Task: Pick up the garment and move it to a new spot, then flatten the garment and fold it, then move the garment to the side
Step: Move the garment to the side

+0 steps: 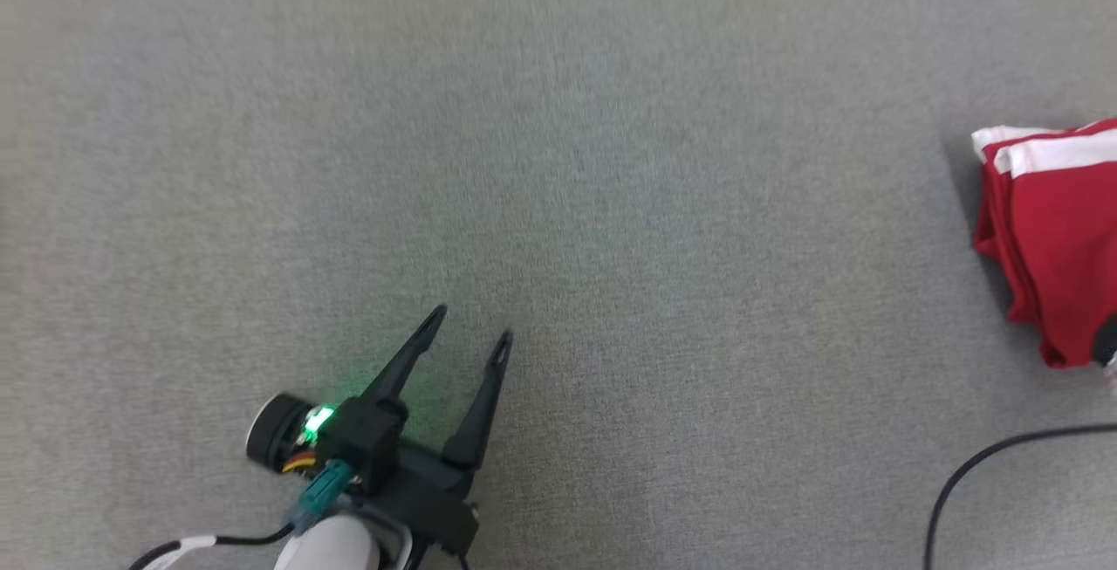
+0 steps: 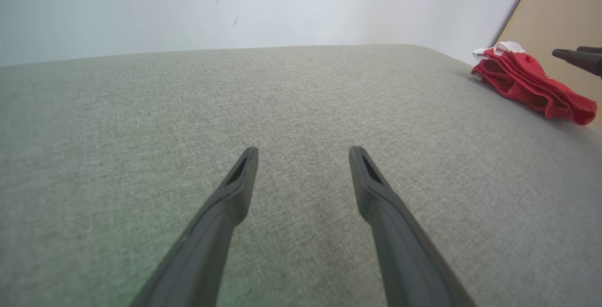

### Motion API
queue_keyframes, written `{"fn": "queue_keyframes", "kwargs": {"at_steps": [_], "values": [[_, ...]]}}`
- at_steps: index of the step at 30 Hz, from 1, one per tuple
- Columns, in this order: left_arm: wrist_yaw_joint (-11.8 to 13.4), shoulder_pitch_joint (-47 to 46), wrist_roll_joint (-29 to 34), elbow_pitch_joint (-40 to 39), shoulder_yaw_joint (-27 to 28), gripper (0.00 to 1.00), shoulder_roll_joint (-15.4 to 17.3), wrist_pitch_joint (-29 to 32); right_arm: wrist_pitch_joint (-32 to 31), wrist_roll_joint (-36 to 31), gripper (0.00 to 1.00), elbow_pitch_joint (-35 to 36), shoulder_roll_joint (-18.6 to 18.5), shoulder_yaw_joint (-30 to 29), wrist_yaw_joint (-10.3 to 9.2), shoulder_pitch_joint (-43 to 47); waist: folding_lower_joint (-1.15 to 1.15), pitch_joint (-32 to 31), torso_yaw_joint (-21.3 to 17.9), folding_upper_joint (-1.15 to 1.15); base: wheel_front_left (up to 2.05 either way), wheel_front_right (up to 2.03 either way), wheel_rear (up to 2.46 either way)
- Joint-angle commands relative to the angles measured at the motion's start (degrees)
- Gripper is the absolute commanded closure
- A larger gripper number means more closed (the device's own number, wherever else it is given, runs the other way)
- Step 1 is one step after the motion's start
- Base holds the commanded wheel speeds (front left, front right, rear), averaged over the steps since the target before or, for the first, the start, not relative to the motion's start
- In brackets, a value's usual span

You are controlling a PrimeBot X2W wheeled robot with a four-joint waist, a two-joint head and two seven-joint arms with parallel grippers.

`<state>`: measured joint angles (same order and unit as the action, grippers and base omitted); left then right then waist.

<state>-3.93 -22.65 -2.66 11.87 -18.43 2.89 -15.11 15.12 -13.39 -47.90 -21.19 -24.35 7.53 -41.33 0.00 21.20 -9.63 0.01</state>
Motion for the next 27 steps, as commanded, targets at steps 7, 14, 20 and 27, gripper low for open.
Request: {"fn": "queue_keyframes", "kwargs": {"at_steps": [7,14,20,27], "values": [[0.53,4.98,-1.26,1.14,2.42,0.00,0.09,-0.06,0.02,8.44,0.00,7.59,2.97,8.91,-0.09,8.62,0.00,-8.57,1.41,-0.01,0.00,0.00,0.00],[1.12,9.29,-2.88,1.53,5.58,0.00,0.05,-0.06,0.01,13.55,0.00,11.80,6.10,13.38,-0.08,15.31,0.00,-13.71,3.12,-0.01,0.00,0.00,0.00],[1.65,12.76,-2.45,1.86,8.62,0.00,0.05,-0.06,0.01,15.96,0.00,14.10,8.71,17.56,-0.08,20.37,0.00,-17.02,4.67,-0.01,0.00,0.00,0.00],[2.54,15.69,-2.84,2.47,11.41,0.00,0.05,-0.06,0.02,18.06,0.00,16.44,10.43,22.50,-0.08,24.13,0.00,-19.54,6.35,-0.01,0.00,0.00,0.00]]}}
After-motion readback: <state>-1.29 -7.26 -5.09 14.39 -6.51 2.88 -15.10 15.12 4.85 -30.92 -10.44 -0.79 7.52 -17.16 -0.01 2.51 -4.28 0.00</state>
